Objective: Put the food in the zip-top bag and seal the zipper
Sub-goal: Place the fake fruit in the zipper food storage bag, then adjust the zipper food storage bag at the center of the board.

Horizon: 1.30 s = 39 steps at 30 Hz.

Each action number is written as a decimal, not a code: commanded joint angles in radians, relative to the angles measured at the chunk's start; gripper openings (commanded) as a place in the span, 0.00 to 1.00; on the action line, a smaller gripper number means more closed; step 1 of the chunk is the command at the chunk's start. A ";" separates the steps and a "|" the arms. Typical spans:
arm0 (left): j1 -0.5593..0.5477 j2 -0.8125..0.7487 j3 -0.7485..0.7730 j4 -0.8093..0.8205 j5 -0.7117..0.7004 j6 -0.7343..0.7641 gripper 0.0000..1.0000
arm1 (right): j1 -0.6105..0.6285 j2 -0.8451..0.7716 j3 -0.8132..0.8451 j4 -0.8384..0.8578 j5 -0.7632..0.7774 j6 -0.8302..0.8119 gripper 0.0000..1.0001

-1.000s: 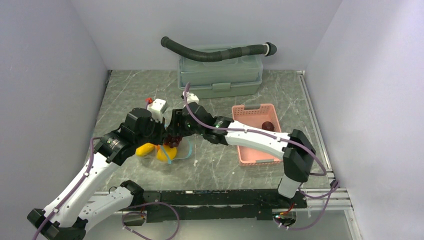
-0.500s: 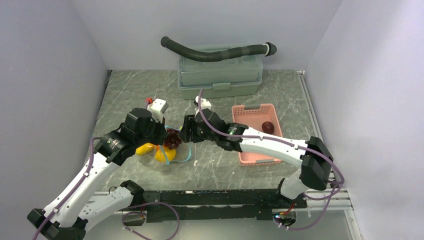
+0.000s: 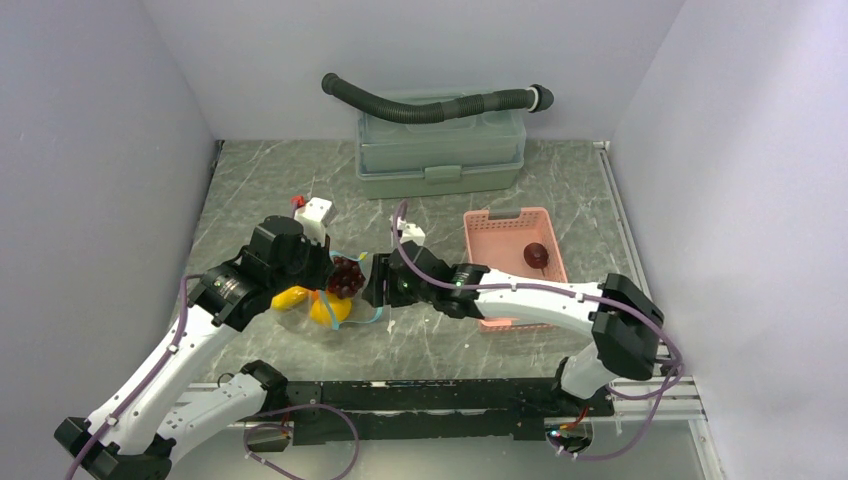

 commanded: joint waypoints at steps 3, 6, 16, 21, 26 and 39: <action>-0.002 -0.007 0.006 0.033 -0.004 0.003 0.00 | 0.017 0.049 -0.002 0.082 0.002 0.061 0.57; -0.002 -0.011 0.006 0.032 -0.005 0.003 0.00 | 0.019 0.071 -0.001 0.085 0.008 0.073 0.56; -0.002 -0.010 0.005 0.032 -0.004 0.003 0.00 | 0.020 0.108 0.011 0.081 0.013 0.082 0.32; -0.001 -0.011 0.005 0.035 -0.001 0.003 0.00 | 0.020 0.064 0.035 0.035 0.054 0.051 0.00; -0.002 -0.020 0.003 0.036 -0.004 0.000 0.00 | 0.020 -0.015 0.063 -0.015 0.102 0.001 0.00; -0.002 -0.061 0.023 0.058 0.014 -0.041 0.00 | 0.020 -0.191 0.182 -0.203 0.160 -0.154 0.00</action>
